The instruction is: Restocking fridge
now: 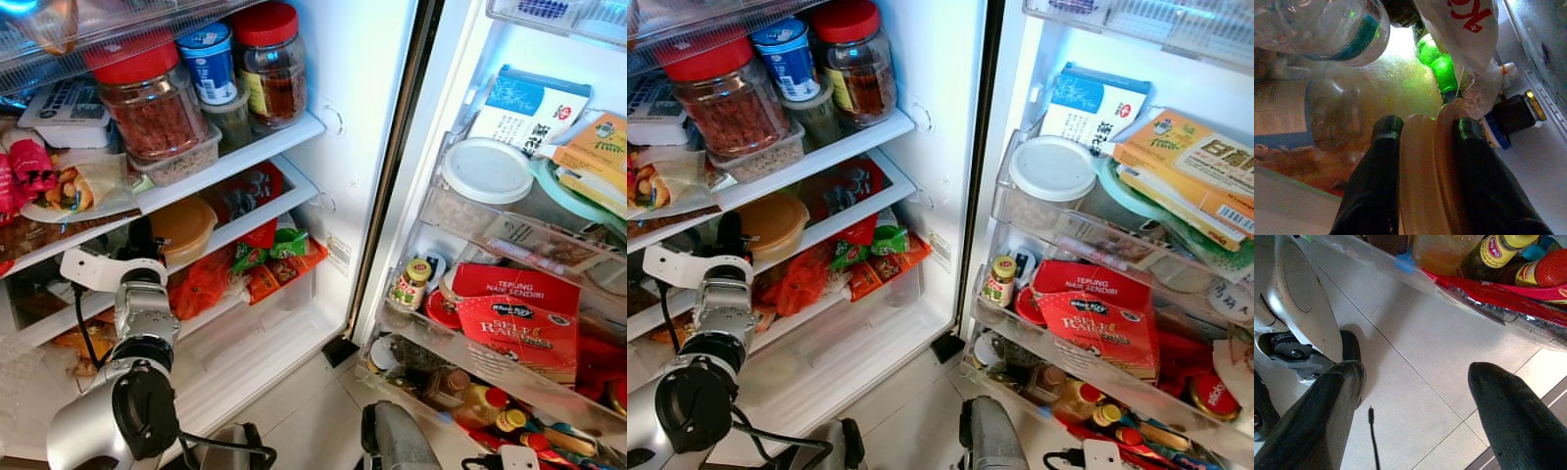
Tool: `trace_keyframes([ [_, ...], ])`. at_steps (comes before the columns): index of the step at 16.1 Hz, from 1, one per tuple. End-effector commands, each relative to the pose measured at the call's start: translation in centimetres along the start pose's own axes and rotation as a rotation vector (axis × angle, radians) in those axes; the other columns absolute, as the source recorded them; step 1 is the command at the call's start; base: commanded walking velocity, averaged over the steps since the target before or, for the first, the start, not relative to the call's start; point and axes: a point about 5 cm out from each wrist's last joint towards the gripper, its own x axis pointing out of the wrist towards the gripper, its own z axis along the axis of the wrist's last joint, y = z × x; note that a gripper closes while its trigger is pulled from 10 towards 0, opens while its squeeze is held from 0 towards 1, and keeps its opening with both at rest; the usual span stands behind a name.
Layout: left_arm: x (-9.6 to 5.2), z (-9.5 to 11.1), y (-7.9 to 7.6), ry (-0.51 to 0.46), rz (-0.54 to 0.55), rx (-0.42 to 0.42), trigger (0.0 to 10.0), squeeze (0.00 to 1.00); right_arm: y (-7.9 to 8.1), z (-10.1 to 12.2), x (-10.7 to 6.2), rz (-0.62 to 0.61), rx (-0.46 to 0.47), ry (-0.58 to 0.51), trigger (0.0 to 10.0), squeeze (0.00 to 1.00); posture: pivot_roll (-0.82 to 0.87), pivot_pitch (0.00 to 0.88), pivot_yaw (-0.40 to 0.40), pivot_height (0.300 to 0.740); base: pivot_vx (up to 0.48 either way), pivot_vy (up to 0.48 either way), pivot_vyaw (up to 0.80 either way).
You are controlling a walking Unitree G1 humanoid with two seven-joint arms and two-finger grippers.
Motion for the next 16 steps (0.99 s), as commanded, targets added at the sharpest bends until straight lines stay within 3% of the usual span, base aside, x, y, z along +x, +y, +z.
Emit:
trace_keyframes([
  [1, 0.3, 0.4, -0.2, -0.005, -0.006, 0.025, 10.0, 0.0, -0.3, -0.7, -0.2, -0.003, -0.007, 0.019, 10.0, 0.0, -0.22, 0.177, -0.008, 0.616, 0.0, 0.0, 0.0],
  [4, 0.3, 0.4, -0.2, -0.005, -0.007, 0.024, 10.0, 0.0, -0.3, -0.7, -0.2, -0.003, -0.007, 0.019, 10.0, 0.0, -0.22, 0.177, -0.008, 0.616, 0.0, 0.0, 0.0],
  [5, 0.9, 2.8, 0.1, -0.082, 0.015, 0.067, 10.0, 1.0, -0.6, -1.1, -0.5, 0.003, -0.011, 0.021, 10.0, 0.0, -0.23, 0.21, -0.028, 0.616, 0.0, 0.0, 0.0],
  [6, 1.1, 3.7, -0.2, -0.107, -0.015, 0.104, 10.0, 1.0, -0.6, -1.2, -0.5, 0.009, -0.011, 0.019, 10.0, 0.0, -0.22, 0.208, -0.025, 0.616, 0.0, 0.0, 0.0],
  [16, 1.2, 3.7, -0.2, -0.106, -0.02, 0.093, 10.0, 1.0, -0.3, -1.1, -0.4, 0.015, -0.006, 0.013, 10.0, 0.0, -0.22, 0.2, -0.018, 0.616, 0.0, 0.0, 0.0],
])
